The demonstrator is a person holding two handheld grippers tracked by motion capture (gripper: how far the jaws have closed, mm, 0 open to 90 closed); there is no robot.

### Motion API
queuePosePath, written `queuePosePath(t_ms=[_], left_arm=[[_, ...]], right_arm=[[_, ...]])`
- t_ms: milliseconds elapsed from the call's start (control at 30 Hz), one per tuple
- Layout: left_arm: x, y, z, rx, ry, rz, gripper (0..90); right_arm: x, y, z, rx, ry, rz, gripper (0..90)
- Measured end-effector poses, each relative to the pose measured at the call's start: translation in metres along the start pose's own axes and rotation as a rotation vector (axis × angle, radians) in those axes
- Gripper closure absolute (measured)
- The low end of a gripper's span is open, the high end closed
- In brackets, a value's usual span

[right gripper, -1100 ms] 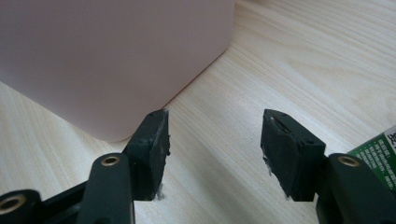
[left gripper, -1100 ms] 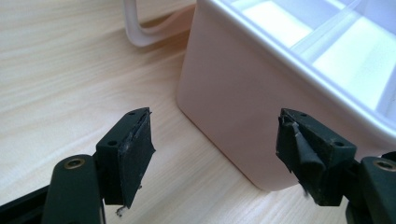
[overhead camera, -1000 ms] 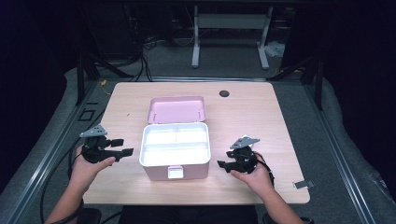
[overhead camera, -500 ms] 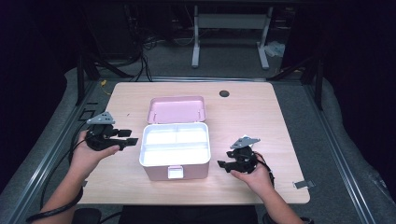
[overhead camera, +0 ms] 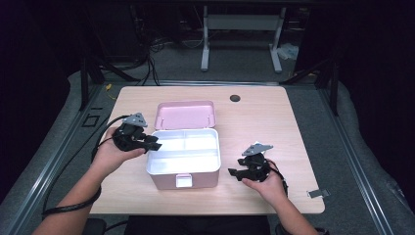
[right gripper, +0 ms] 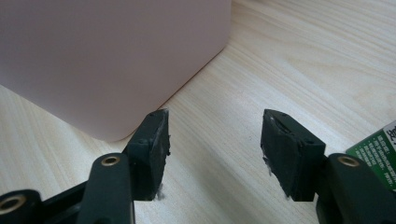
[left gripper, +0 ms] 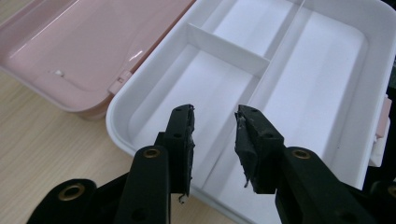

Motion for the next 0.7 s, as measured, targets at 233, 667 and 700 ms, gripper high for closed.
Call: queuePosePath(t_ms=[233, 667, 700], left_arm=[[0.013, 0.007, -0.01, -0.031, 0.039, 0.036, 70.1], [0.028, 0.026, -0.019, -0.068, 0.139, 0.161, 71.5], [0.03, 0.027, -0.019, -0.066, 0.147, 0.173, 71.4]], right_arm=[[0.0, 0.0, 0.0, 0.005, 0.009, 0.001, 41.9], [-0.001, 0.0, -0.002, 0.002, 0.011, 0.001, 41.9], [-0.001, 0.0, -0.001, 0.003, 0.011, 0.0, 42.0]])
Point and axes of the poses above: each handheld gripper's, and its own axes: y roughly forward along the jaws, x roughly out of its top, z roughly to its left, the point moved 4 cm from there along y, roughly forward along the jaws, and after that the axes turned 3 degrees about x, right-handed, at the moved point
